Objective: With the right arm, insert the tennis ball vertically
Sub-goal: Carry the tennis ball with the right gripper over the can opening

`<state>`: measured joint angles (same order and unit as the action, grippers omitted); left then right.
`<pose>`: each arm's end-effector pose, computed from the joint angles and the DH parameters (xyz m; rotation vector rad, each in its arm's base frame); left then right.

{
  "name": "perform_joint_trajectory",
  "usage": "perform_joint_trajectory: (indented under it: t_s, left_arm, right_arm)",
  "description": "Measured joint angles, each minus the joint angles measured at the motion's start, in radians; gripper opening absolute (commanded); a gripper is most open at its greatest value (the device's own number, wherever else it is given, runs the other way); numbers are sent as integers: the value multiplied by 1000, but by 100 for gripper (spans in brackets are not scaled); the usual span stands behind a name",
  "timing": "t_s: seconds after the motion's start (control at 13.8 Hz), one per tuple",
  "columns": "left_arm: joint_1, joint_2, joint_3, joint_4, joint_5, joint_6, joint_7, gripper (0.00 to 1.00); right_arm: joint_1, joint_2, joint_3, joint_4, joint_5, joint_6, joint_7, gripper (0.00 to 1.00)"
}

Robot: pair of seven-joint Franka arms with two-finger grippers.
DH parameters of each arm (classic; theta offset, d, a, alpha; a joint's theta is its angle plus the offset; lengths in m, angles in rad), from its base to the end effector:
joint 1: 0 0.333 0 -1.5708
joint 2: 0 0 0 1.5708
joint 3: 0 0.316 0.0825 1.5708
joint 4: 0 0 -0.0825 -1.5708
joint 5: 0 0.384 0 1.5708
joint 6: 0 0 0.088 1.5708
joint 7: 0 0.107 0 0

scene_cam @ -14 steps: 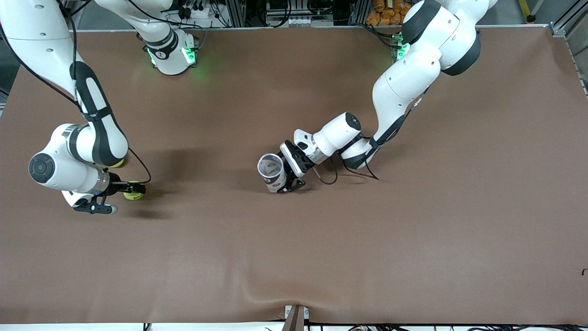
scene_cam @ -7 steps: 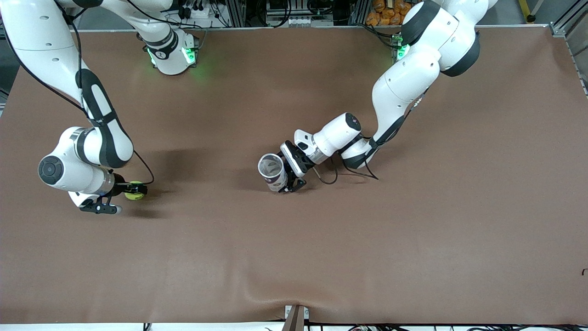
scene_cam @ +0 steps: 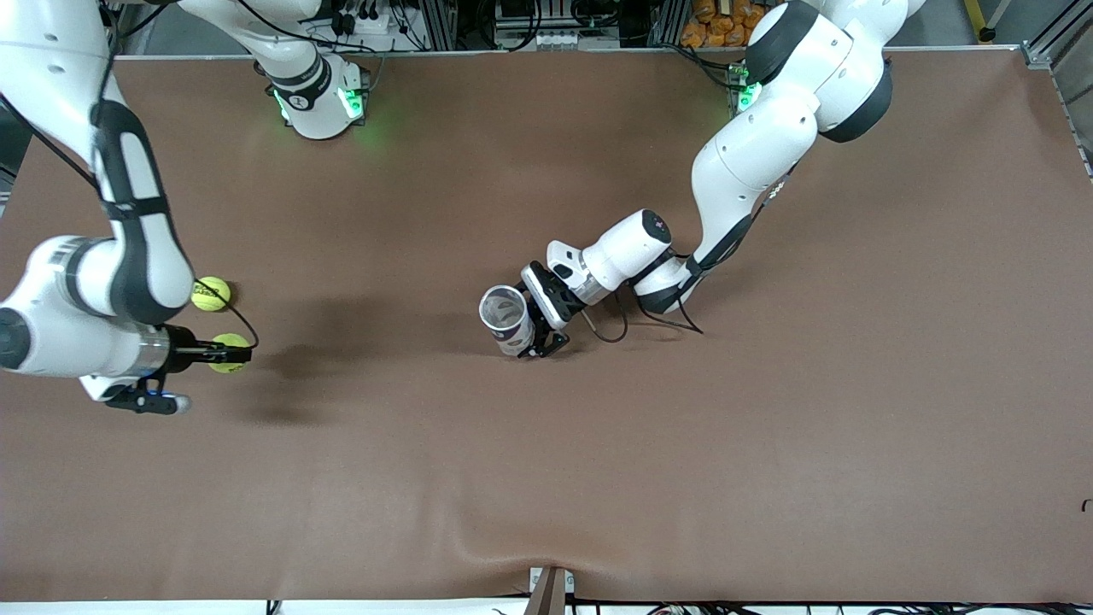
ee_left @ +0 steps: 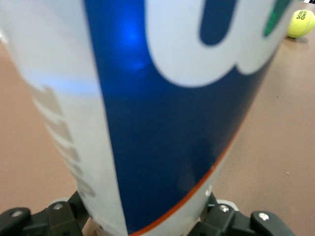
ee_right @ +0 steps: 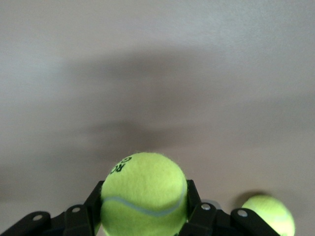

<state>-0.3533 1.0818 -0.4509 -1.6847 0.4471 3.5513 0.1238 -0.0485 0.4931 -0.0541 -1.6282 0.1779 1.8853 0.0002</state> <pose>0.4871 -0.4857 0.1325 2.0902 -1.1672 1.0231 0.6521 -0.0500 0.3182 -2.9638 0.2593 0.3395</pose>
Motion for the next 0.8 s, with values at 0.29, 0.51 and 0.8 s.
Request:
perform_joint_trajectory:
  t_s: [0.29, 0.51, 0.8]
  left_arm:
    - [0, 0, 0, 0, 0, 0, 0, 87]
    - [0, 0, 0, 0, 0, 0, 0, 87]
    - [0, 0, 0, 1, 0, 0, 0, 87]
  right_arm:
    - [95, -12, 28, 180, 39, -184, 293, 0]
    - [159, -12, 153, 239, 45, -194, 611, 0]
    - [215, -11, 280, 303, 60, -100, 962, 0]
